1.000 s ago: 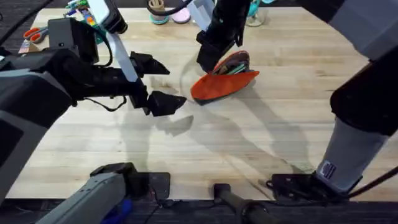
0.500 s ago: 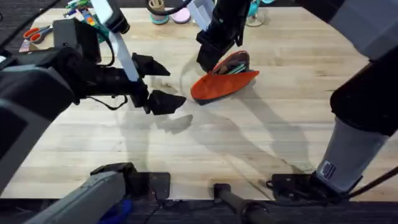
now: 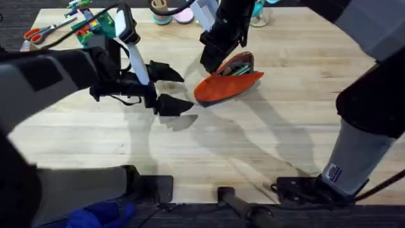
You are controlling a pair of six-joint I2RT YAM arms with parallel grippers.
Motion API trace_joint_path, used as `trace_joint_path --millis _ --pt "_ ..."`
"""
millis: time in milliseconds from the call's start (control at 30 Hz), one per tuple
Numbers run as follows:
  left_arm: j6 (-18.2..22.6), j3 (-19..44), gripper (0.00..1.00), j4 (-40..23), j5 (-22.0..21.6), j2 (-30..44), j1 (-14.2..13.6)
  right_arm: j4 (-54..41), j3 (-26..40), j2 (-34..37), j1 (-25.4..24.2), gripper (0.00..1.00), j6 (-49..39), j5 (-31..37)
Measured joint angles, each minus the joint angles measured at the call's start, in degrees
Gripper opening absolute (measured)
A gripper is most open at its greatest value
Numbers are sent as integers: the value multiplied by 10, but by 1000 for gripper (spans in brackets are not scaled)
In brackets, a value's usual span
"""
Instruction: Unzip the bag, pick up the pens from the table one at a time and place them inside, then zip the bag closed.
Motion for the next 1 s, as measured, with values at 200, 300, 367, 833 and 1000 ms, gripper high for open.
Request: trace_joint_path --millis 200,300,367,833,1000 --pt "82 0 979 23 72 65 -1 0 0 0 0 29 0 0" --pt "102 0 977 48 99 96 -7 0 1 0 0 29 0 0" --pt "110 0 977 67 115 114 -16 0 1 0 0 29 0 0" --pt "124 0 793 157 147 149 -69 0 1 0 0 30 0 0" --pt "126 0 653 159 148 149 -69 0 1 0 0 29 0 0"
